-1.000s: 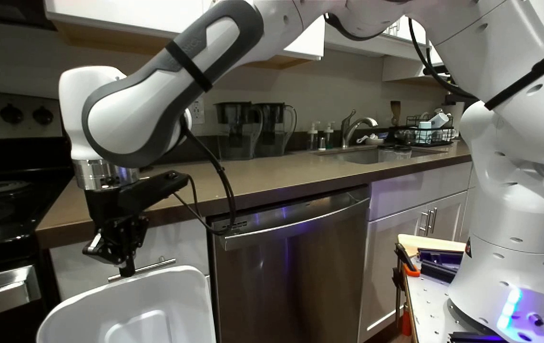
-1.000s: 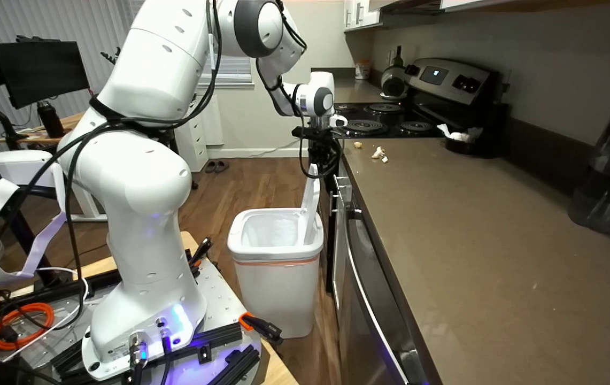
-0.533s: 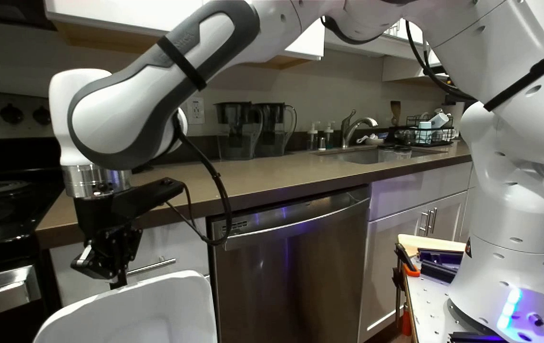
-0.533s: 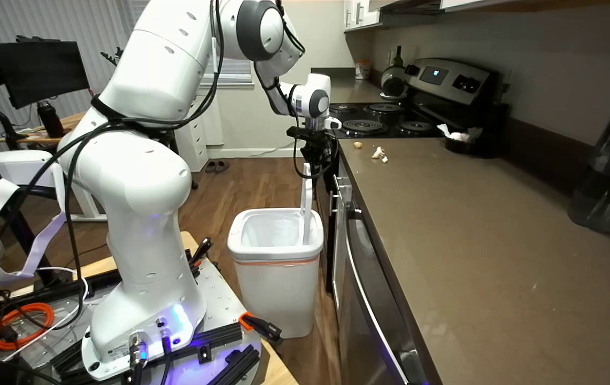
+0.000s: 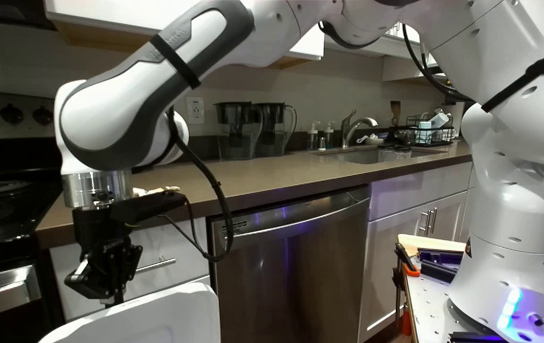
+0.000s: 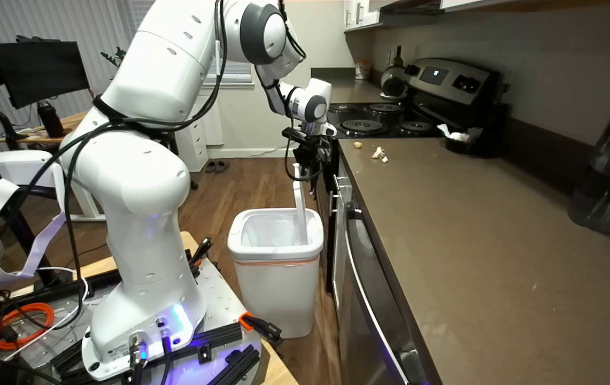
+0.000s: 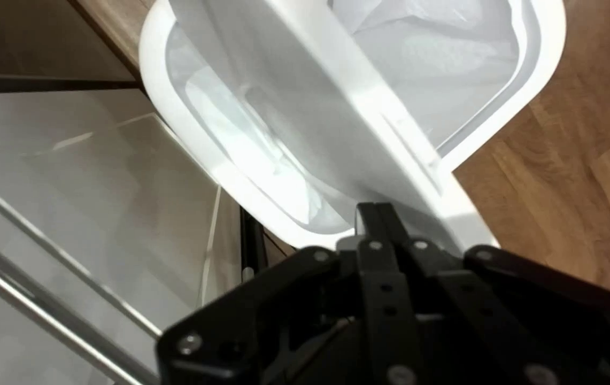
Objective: Close the lid of the white bin
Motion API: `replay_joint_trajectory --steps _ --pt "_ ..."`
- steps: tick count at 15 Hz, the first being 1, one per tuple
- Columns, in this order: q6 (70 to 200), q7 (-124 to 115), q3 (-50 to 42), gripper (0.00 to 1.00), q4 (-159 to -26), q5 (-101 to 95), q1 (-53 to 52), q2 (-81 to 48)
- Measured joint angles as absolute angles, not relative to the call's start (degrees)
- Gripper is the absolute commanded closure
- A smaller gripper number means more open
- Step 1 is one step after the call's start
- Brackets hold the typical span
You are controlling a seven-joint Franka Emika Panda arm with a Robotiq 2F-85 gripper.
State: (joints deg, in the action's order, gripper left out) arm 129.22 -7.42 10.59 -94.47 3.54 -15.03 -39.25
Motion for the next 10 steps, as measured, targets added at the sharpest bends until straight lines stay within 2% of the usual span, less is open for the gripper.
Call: replay_joint_trajectory --steps 10 --pt "131.9 -1.3 14.6 1.00 -99.3 12.7 -12.1 -40.6"
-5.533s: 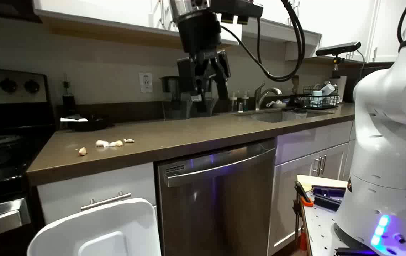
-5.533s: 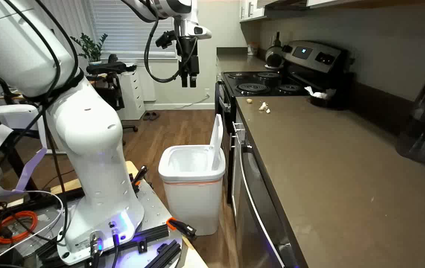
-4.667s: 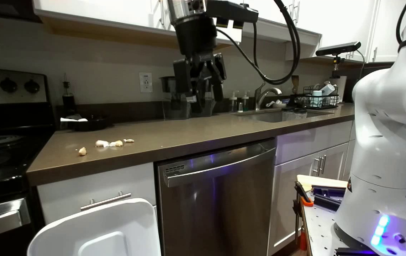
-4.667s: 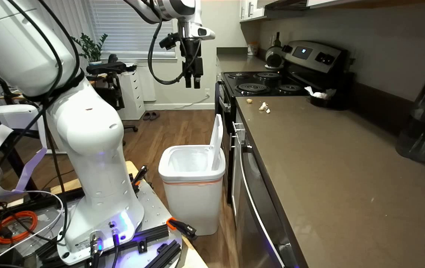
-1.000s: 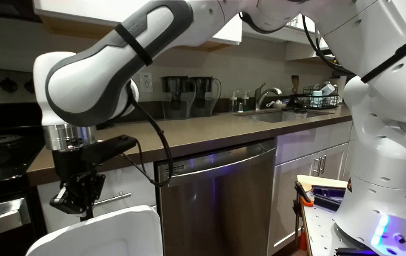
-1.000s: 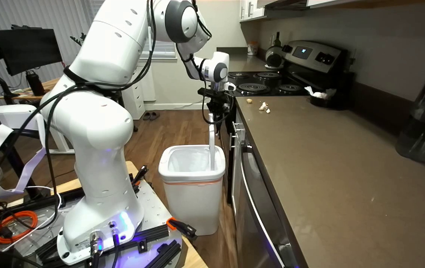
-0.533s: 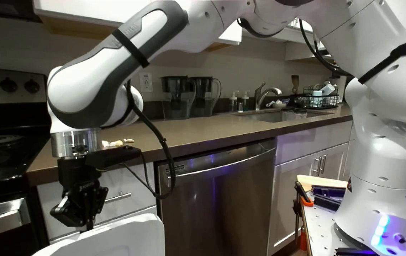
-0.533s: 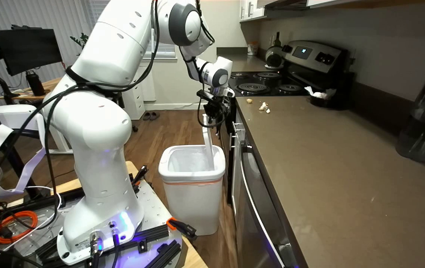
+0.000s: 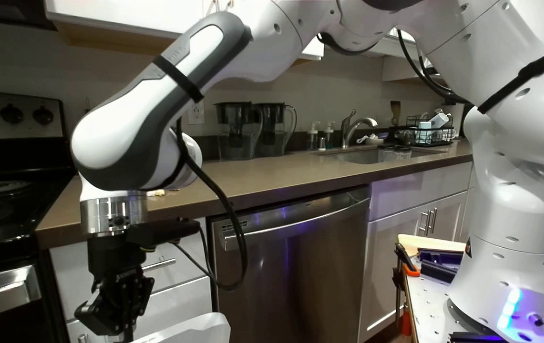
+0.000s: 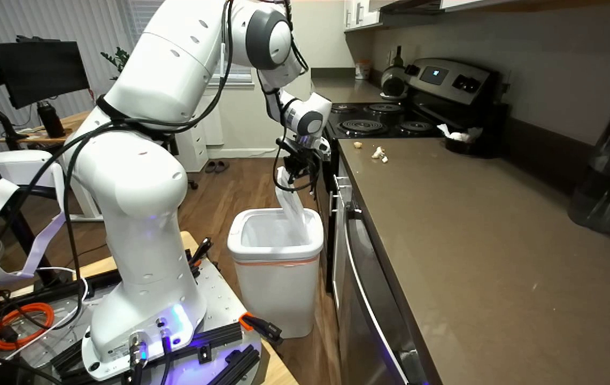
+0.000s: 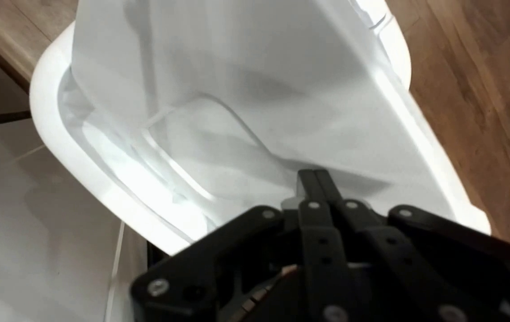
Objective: Close the lid of the white bin
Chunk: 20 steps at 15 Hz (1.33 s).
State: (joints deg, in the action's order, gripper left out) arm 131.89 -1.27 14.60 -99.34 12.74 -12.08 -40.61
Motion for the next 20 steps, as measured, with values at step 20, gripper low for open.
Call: replay_joint_trajectory --steps 20 --pt "134.1 3.6 18.0 1.00 -103.5 18.2 -10.6 -40.8"
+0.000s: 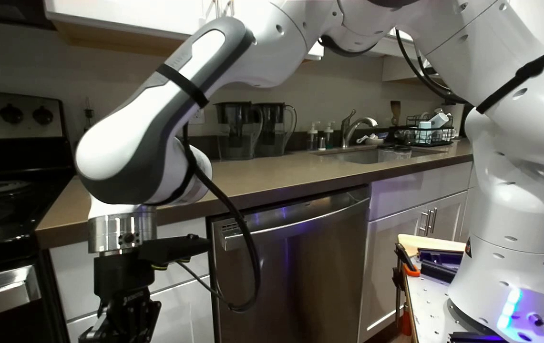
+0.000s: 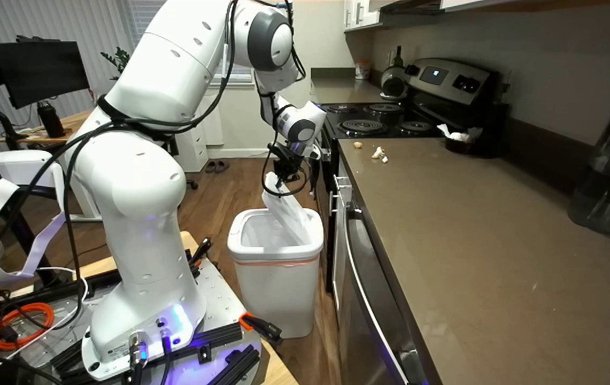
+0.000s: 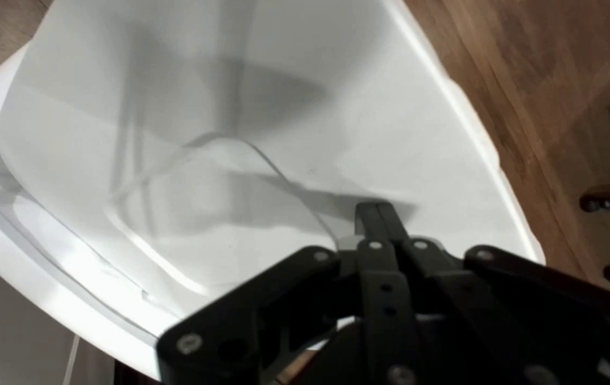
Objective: Close the lid of the white bin
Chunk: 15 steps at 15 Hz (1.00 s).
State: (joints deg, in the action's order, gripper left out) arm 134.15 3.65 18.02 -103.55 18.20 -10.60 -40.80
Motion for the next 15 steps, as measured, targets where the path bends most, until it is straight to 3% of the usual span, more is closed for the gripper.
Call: replay_joint_trajectory --steps 15 --pt "117.4 1.7 15.2 1.00 -78.7 14.4 -16.9 -64.8"
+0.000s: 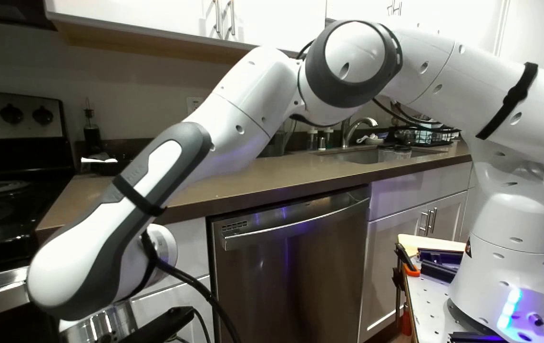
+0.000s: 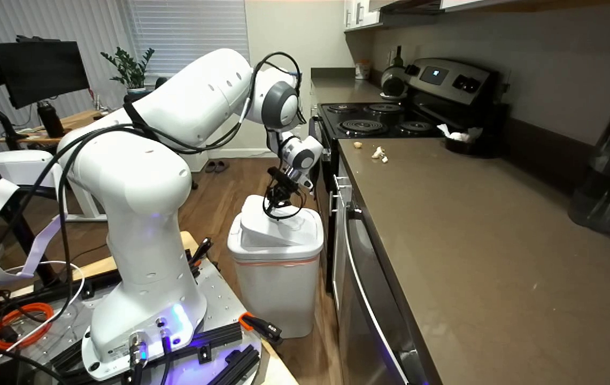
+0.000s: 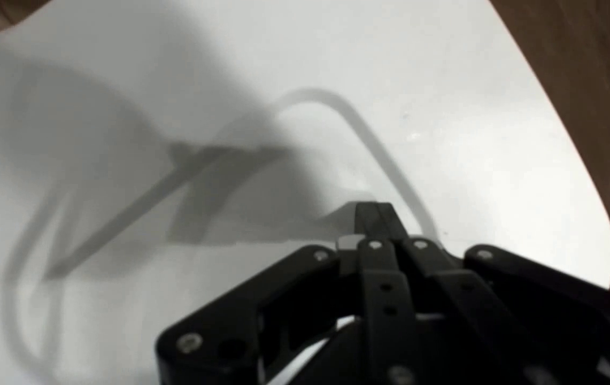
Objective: Close the lid of the white bin
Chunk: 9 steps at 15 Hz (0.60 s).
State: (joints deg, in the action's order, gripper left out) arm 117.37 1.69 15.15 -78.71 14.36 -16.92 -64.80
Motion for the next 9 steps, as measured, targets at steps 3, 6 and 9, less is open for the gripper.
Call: replay_joint_trajectory --steps 3,6,9 --pt "112.8 2.2 15.7 1.00 -71.5 14.4 -16.7 -70.8" --pt "109.0 2.7 16.1 1.00 -64.4 14.4 -16.7 -76.6" --pt "106.4 2.7 16.4 1.00 -58.7 14.4 -16.8 -81.1"
